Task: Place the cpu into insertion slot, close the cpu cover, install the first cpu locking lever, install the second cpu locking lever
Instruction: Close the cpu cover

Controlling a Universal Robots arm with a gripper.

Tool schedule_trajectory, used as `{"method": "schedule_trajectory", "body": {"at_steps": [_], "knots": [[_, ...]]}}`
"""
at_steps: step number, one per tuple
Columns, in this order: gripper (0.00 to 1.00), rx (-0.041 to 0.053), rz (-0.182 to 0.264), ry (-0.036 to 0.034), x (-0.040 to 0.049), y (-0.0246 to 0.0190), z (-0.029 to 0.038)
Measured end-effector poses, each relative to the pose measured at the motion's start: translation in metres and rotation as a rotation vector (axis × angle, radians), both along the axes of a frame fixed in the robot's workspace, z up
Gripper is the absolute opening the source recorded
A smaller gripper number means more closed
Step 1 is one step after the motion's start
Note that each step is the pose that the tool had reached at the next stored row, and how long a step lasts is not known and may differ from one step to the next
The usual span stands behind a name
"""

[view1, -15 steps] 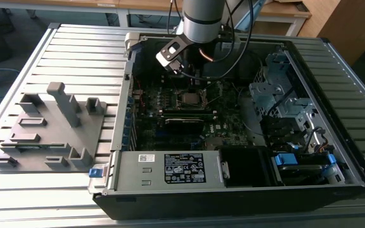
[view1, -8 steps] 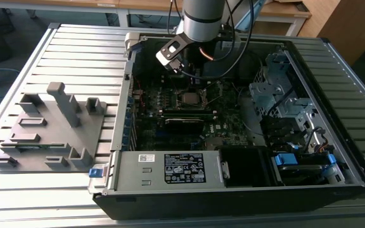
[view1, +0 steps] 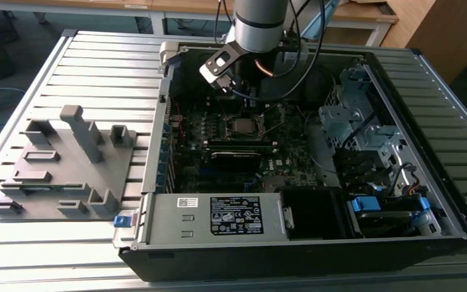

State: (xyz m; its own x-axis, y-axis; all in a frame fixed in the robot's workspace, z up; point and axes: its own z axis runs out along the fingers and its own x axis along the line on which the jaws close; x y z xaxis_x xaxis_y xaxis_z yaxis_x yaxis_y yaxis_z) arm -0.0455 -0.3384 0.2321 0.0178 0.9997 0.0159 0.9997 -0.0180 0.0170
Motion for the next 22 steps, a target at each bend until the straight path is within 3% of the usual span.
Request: {"method": "schedule_trajectory", "body": {"at_steps": [22], "knots": [[0.10,0.0001,0.000,-0.0001,0.0000,0.0000,0.0067]]}}
